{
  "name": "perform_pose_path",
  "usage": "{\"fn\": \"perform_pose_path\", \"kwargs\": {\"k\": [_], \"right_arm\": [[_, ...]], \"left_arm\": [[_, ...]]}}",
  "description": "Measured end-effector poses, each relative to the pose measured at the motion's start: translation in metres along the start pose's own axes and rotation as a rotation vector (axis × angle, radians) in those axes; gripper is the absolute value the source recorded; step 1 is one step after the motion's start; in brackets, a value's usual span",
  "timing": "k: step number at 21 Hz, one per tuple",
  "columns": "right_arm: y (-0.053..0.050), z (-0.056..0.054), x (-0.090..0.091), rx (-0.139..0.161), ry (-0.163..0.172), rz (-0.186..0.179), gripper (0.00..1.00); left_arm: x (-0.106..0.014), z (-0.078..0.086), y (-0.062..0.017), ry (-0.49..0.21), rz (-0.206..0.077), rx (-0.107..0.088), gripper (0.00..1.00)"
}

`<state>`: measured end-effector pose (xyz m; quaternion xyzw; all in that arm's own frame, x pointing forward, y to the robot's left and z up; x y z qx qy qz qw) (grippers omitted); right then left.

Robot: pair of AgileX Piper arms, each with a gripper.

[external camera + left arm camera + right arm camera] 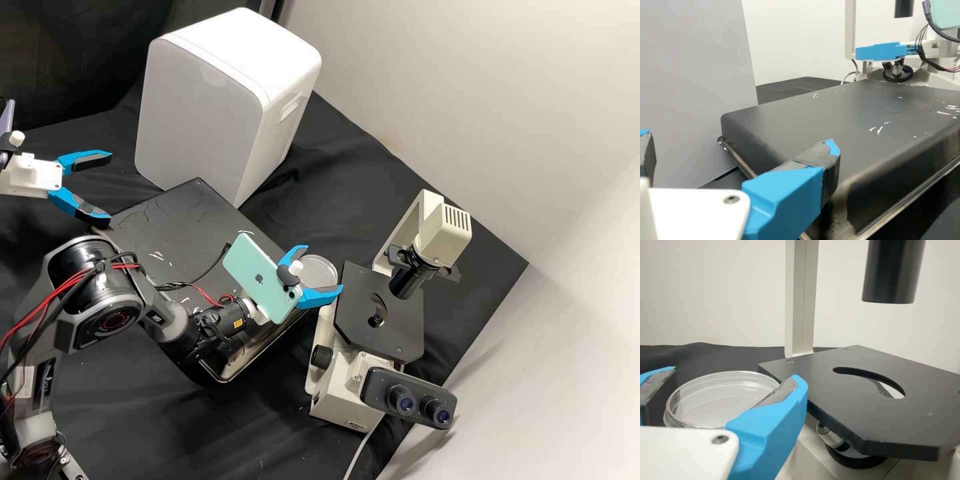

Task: Place the petri dish on the microscope

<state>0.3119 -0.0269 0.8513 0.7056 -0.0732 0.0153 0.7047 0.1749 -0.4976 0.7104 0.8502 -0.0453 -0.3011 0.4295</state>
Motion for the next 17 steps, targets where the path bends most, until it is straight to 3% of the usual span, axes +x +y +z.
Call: {"fn": "perform_pose_path", "kwargs": {"k": [5,6,8,10,14,17], "right_arm": [[0.003,-0.004,-0.002,0.004,0.0,0.008,0.0],[0.006,-0.005,-0.003,0.013,-0.011,0.032,0.0],[0.014,-0.002,-0.006,0.068,-0.07,0.108,0.0],[0.017,-0.003,-0.01,0.094,-0.09,0.139,0.0],[0.016,-0.017,-0.015,0.098,-0.048,0.134,0.0],[0.017,-0.02,-0.015,0.096,-0.031,0.141,0.0]], "left_arm": [[0.0,0.0,0.0,0.0,0.0,0.0,1.0],[0.0,0.0,0.0,0.0,0.0,0.0,1.0],[0.0,0.0,0.0,0.0,0.0,0.0,1.0],[0.0,0.0,0.0,0.0,0.0,0.0,1.0],[0.0,0.0,0.0,0.0,0.0,0.0,1.0],[0.0,0.0,0.0,0.0,0.0,0.0,1.0]]}}
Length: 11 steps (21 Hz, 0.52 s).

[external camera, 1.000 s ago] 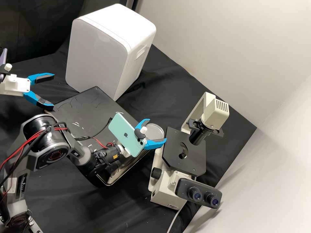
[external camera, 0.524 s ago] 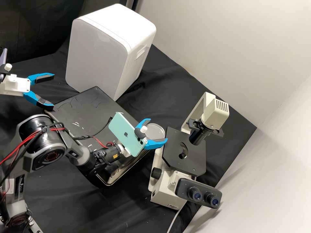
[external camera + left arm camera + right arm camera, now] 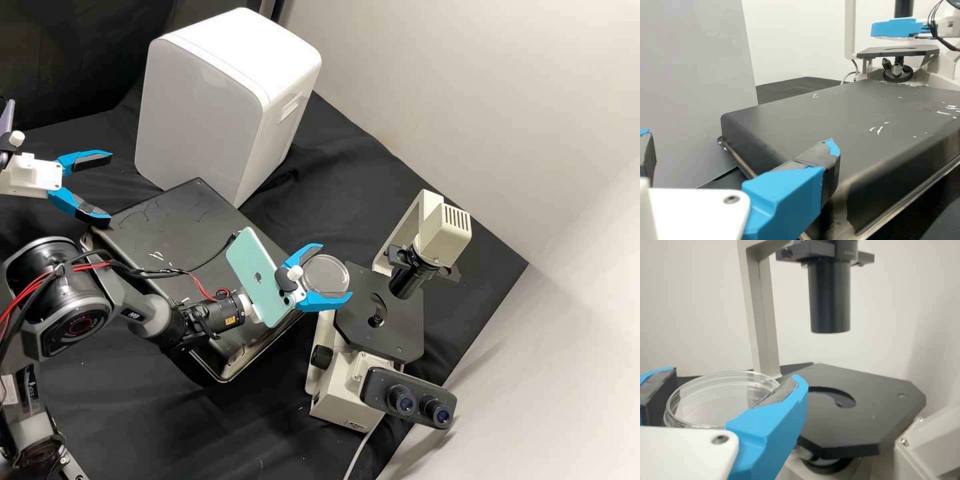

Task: Place the petri dish on the microscope

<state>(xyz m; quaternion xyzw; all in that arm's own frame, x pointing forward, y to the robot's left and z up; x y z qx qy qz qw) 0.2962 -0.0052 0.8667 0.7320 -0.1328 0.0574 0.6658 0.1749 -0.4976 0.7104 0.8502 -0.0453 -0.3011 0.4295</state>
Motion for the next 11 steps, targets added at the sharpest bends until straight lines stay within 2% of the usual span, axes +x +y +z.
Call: {"fn": "perform_pose_path", "kwargs": {"k": [3,5,11], "right_arm": [[0.004,0.003,0.0,-0.002,-0.01,0.013,0.0],[0.007,0.009,0.001,-0.004,-0.029,0.023,0.0],[0.001,0.025,0.011,-0.01,-0.076,0.011,0.0]], "left_arm": [[0.0,0.0,0.0,0.0,0.0,0.0,1.0],[0.0,0.0,0.0,0.0,0.0,0.0,1.0],[0.0,0.0,0.0,0.0,0.0,0.0,1.0]]}}
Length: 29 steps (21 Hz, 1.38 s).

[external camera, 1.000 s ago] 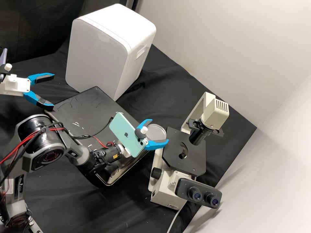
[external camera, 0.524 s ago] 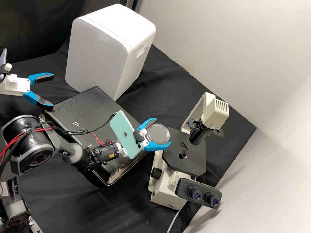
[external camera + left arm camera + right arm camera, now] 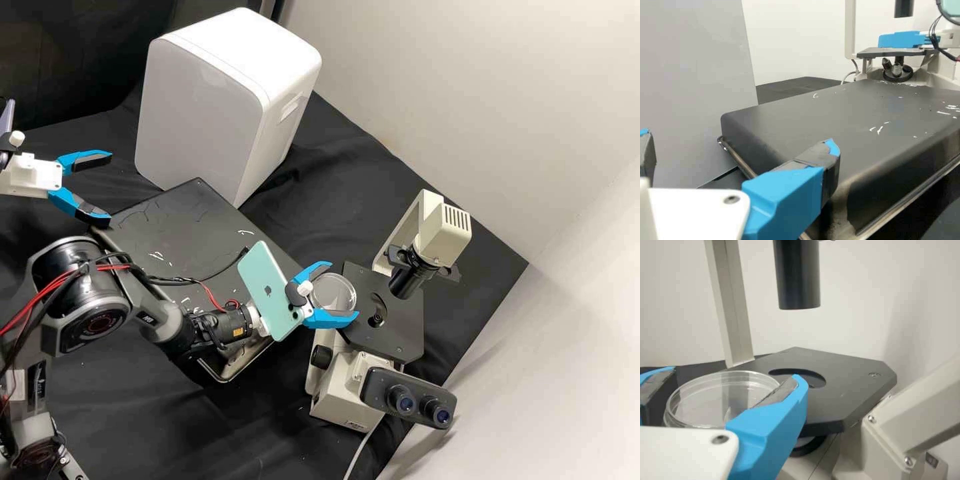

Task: Place the petri dish on the microscope

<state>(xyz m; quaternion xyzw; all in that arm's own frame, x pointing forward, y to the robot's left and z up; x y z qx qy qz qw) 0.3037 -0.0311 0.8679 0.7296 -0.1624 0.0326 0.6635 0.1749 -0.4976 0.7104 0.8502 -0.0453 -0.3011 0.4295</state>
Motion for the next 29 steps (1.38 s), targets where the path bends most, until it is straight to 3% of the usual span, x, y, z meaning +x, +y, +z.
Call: {"fn": "perform_pose_path", "kwargs": {"k": [2,6,14,17,29], "right_arm": [[-0.002,0.002,0.007,0.0,0.003,0.003,0.0],[-0.007,0.008,0.022,-0.033,-0.003,0.008,0.0],[-0.003,0.02,0.034,-0.051,-0.031,0.032,0.0],[-0.005,0.023,0.039,-0.081,-0.036,0.031,0.0],[-0.01,0.031,0.057,-0.142,-0.055,0.107,0.0]], "left_arm": [[0.0,0.0,-0.0009,0.001,-0.005,0.0,1.0],[0.001,0.001,-0.0018,-0.003,-0.009,0.0,1.0],[0.001,0.002,-0.0022,-0.009,-0.011,0.0,1.0],[0.001,0.002,-0.0022,-0.009,-0.011,0.0,1.0],[0.001,0.002,-0.0036,-0.007,-0.018,-0.001,1.0]]}}
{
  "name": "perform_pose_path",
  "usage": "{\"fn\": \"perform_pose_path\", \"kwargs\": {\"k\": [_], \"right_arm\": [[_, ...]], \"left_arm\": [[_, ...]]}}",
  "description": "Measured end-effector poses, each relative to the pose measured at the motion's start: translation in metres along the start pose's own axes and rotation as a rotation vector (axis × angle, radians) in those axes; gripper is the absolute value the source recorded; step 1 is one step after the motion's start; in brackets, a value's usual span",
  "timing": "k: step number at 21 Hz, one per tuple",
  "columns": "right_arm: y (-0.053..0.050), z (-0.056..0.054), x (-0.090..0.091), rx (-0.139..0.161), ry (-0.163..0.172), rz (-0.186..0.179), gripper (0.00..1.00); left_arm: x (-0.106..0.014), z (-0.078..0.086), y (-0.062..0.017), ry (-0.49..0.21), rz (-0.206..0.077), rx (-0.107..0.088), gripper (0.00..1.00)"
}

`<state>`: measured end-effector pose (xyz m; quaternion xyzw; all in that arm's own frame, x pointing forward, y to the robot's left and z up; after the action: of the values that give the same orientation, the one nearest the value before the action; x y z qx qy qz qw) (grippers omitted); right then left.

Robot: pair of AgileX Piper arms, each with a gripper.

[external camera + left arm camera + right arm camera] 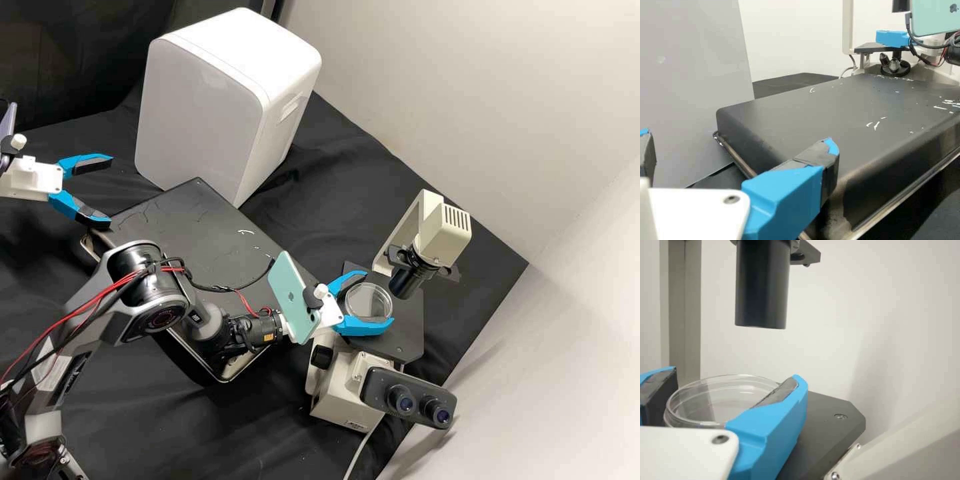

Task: Place the petri dish on the microscope

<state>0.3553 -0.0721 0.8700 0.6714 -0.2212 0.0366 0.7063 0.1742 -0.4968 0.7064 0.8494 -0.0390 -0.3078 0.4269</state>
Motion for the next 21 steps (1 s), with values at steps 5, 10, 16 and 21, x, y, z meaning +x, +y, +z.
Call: {"fn": "perform_pose_path", "kwargs": {"k": [5,10,16,21], "right_arm": [[-0.005,0.001,0.001,-0.025,-0.001,0.029,0.0],[-0.008,0.0,0.002,-0.034,-0.012,0.05,0.0],[-0.014,-0.001,0.003,-0.059,-0.015,0.081,1.0],[-0.015,0.001,0.003,-0.076,-0.016,0.083,1.0]], "left_arm": [[0.0,0.0,0.0,0.001,0.0,0.0,1.0],[0.0,0.0,0.0004,0.0,0.002,0.0,1.0],[0.002,0.0,0.0018,0.003,0.009,-0.001,1.0],[0.002,0.0,0.0009,0.005,0.004,-0.002,1.0]]}}
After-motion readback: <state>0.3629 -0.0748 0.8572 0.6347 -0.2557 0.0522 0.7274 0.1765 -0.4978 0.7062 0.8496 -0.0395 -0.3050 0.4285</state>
